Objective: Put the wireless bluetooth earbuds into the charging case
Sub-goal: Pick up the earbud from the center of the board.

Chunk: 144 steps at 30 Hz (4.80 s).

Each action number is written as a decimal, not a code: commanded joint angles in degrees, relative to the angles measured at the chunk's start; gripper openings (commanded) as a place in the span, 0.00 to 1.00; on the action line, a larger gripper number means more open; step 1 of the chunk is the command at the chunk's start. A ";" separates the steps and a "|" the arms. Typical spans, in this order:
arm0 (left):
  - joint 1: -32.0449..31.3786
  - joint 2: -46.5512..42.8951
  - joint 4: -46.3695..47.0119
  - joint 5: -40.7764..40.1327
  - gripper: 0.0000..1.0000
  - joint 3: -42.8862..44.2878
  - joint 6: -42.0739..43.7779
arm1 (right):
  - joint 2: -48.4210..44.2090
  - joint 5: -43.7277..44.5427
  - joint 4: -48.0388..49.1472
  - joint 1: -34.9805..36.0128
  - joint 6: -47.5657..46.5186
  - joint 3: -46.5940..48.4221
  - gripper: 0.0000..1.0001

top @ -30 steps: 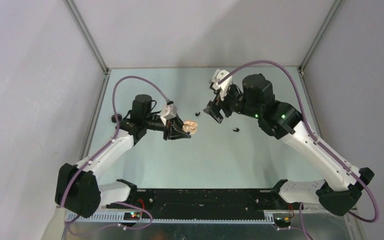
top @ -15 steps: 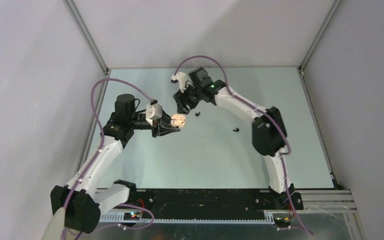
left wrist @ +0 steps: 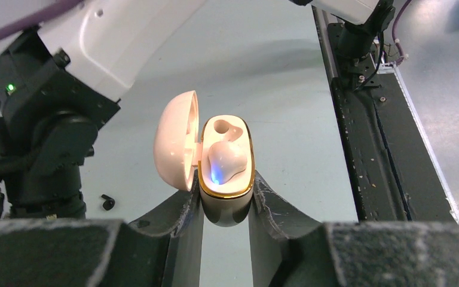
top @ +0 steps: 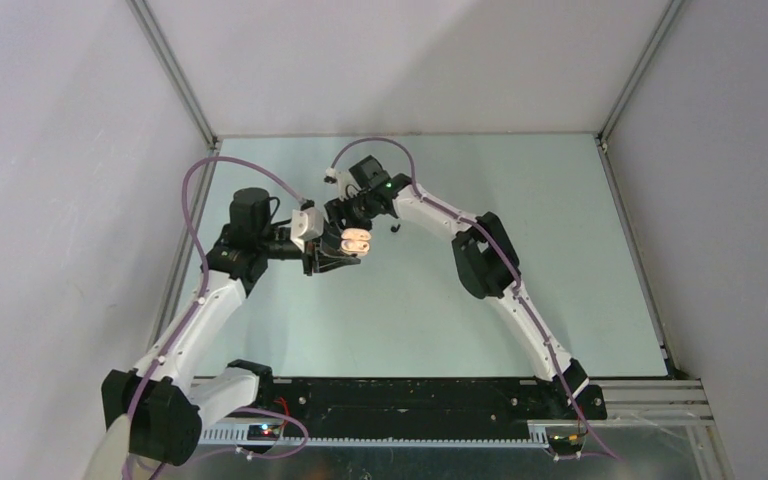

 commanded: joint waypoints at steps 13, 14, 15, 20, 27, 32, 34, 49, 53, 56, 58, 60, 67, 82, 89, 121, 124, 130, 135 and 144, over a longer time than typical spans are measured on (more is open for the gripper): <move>0.49 0.00 0.42 2.41 0.00 2.32 1.78 | 6.66 -7.60 1.87 1.67 8.00 3.09 0.57; 0.53 -0.01 0.44 2.48 0.00 2.19 1.80 | 7.00 -7.81 1.98 1.71 8.06 3.12 0.57; 0.57 -0.04 0.53 2.49 0.00 2.09 1.83 | 7.13 -8.23 2.22 1.74 8.16 3.15 0.57; 0.50 0.08 0.80 2.75 0.00 1.88 1.78 | 8.60 -7.69 2.51 2.21 8.57 3.80 0.58; 0.56 0.24 1.03 2.85 0.00 1.64 1.76 | 10.37 -7.34 2.10 2.45 8.49 6.27 0.58; 0.44 0.42 1.08 2.86 0.00 1.64 1.82 | 9.35 -8.28 1.87 1.87 7.97 3.81 0.51; 0.49 0.43 1.04 2.84 0.00 1.57 1.82 | 7.17 -8.57 2.98 1.48 7.81 0.70 0.51; 0.45 0.46 1.22 2.90 0.00 1.42 1.73 | 1.55 -5.69 4.87 1.44 5.23 -9.02 0.56; 0.42 0.42 1.45 2.94 0.00 1.30 1.67 | 0.50 -1.51 4.75 2.45 3.38 -10.27 0.58; 0.47 0.29 1.52 2.94 0.00 1.27 1.59 | 0.26 2.09 3.84 3.21 2.26 -10.07 0.57; 0.49 0.18 1.51 2.90 0.00 1.27 1.57 | -0.10 4.32 3.26 3.83 1.86 -10.25 0.56; 0.49 0.12 1.51 2.94 0.00 1.29 1.54 | -0.29 6.76 2.20 4.61 1.65 -9.99 0.55; 0.42 -0.41 1.54 2.94 0.00 1.22 1.27 | 0.05 13.42 -0.57 6.30 2.05 -8.18 0.49; 0.48 -0.56 1.94 2.92 0.00 1.19 0.91 | -2.82 17.43 -0.57 6.52 1.92 -12.11 0.44; 0.42 -0.32 2.34 3.04 0.00 1.21 0.53 | -3.52 16.01 0.35 6.10 2.20 -13.92 0.41; 0.42 -0.35 2.49 3.24 0.00 1.23 0.49 | 1.09 13.08 -3.07 6.71 3.04 -5.54 0.43; 0.41 -0.44 2.49 3.45 0.00 1.29 0.39 | 1.26 12.73 -2.99 6.65 3.68 -5.30 0.43; 0.42 -0.62 2.49 3.47 0.00 1.20 0.41 | 1.37 12.03 -2.81 6.59 3.84 -5.19 0.43; 0.44 -0.55 2.43 3.43 0.00 1.21 0.38 | 1.37 11.48 -2.85 6.71 3.86 -5.20 0.41; 0.48 -0.70 2.40 3.47 0.00 1.13 0.35 | 1.57 11.53 -3.20 6.92 3.85 -4.67 0.42</move>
